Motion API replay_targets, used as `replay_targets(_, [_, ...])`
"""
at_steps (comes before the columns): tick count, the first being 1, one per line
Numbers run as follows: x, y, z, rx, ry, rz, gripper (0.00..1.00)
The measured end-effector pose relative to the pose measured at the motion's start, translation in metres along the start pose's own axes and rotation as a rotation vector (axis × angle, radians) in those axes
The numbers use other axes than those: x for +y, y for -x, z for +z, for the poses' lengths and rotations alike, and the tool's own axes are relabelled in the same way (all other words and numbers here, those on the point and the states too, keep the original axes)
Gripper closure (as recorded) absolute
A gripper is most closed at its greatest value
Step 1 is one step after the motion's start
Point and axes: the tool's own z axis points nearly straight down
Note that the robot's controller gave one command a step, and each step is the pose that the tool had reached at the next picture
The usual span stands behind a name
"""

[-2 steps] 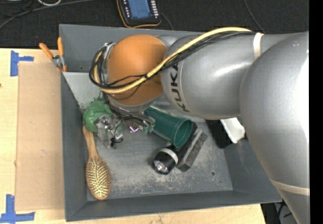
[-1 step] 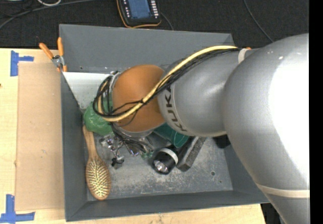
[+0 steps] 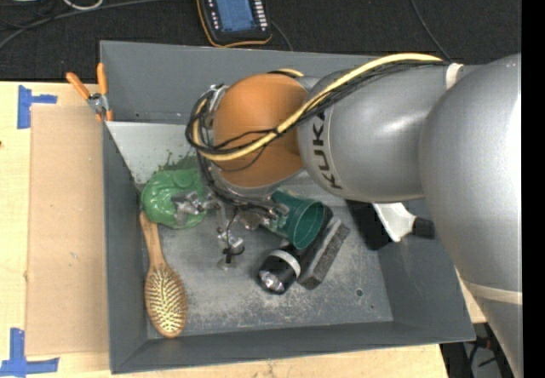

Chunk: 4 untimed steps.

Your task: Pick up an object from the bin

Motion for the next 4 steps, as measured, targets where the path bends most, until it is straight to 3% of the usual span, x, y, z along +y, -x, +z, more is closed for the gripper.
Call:
replay_targets(1, [-0.025,0.005,-0.013,0.001,0.003,-0.176,0.0])
replay_targets(2, [-0.042,-0.004,-0.121,-0.001,0.002,-0.244,0.0])
replay_targets(3, [-0.02,-0.021,-0.039,0.001,0.005,-0.234,0.0])
replay_targets(4, [-0.051,-0.014,-0.121,-0.013,-0.004,-0.299,0.0])
